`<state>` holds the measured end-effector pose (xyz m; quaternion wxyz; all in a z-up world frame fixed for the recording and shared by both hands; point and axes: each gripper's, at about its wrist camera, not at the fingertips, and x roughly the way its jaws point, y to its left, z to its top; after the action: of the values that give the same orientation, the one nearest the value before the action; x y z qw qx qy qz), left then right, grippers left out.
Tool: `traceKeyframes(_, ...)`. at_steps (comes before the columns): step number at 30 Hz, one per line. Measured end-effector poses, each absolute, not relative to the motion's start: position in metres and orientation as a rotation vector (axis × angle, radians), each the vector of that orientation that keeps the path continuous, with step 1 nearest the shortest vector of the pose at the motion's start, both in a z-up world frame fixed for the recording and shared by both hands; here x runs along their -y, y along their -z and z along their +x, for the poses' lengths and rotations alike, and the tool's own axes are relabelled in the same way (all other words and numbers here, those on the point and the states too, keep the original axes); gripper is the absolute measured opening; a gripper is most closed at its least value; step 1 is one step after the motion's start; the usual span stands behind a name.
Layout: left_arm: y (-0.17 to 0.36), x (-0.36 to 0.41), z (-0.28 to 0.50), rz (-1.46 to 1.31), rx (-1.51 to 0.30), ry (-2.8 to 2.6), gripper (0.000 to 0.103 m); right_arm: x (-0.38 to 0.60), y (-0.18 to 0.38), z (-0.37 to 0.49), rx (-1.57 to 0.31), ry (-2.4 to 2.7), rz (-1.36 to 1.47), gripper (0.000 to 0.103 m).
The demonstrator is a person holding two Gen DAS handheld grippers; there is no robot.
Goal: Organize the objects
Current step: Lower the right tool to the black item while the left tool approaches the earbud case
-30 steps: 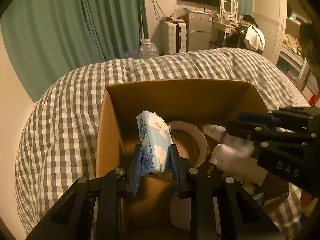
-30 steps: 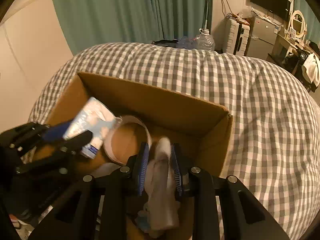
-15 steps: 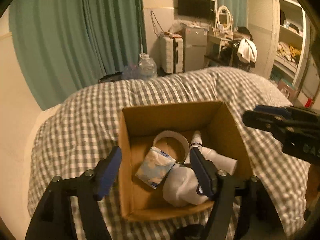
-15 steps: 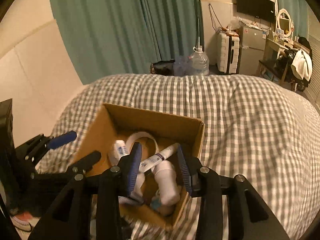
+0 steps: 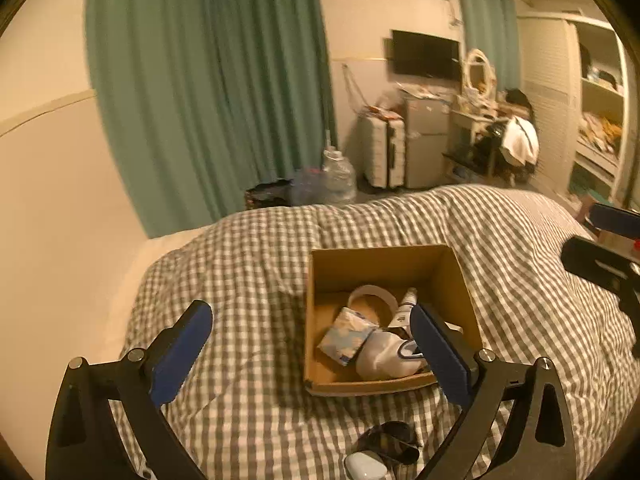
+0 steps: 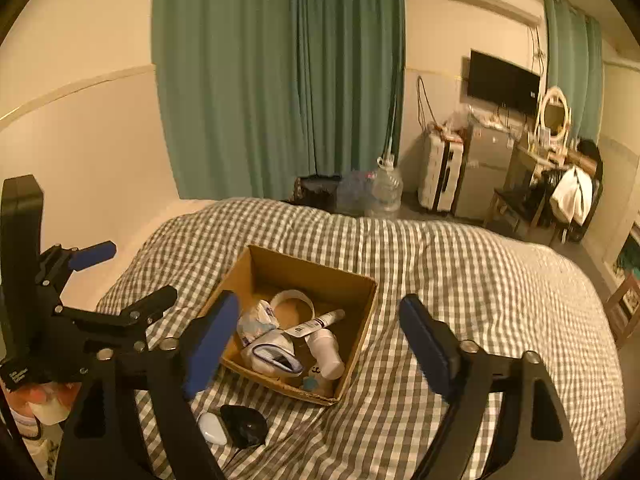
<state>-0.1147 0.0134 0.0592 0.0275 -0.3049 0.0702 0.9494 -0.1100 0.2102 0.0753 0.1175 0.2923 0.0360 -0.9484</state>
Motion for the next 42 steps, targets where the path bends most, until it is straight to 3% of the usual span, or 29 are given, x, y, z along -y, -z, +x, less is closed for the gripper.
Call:
traceKeyframes(15,-0.035,0.001,-0.067,-1.007,-0.183,-2.995,0.103,-0.191,-0.054,-0.044,-0.129,2.729,0.865,0.089)
traceKeyframes(25,0.075,0.006,-0.067,-1.302,-0.124,-2.891,0.103,-0.180,0.041,-0.058,-0.112,2.647,1.090,0.089)
traceKeyframes(32,0.115,0.013,-0.060,-1.355,-0.164,-2.883,0.103,-0.171,0.105,-0.075,-0.052,2.564,1.245,0.089)
traceKeyframes(34,0.123,0.015,-0.058,-1.375,-0.183,-2.877,0.103,-0.163,0.122,-0.080,-0.072,2.525,1.295,0.085)
traceKeyframes(42,0.127,0.020,-0.058,-1.411,-0.167,-2.895,0.103,-0.142,0.162,-0.108,-0.092,2.355,1.462,0.050)
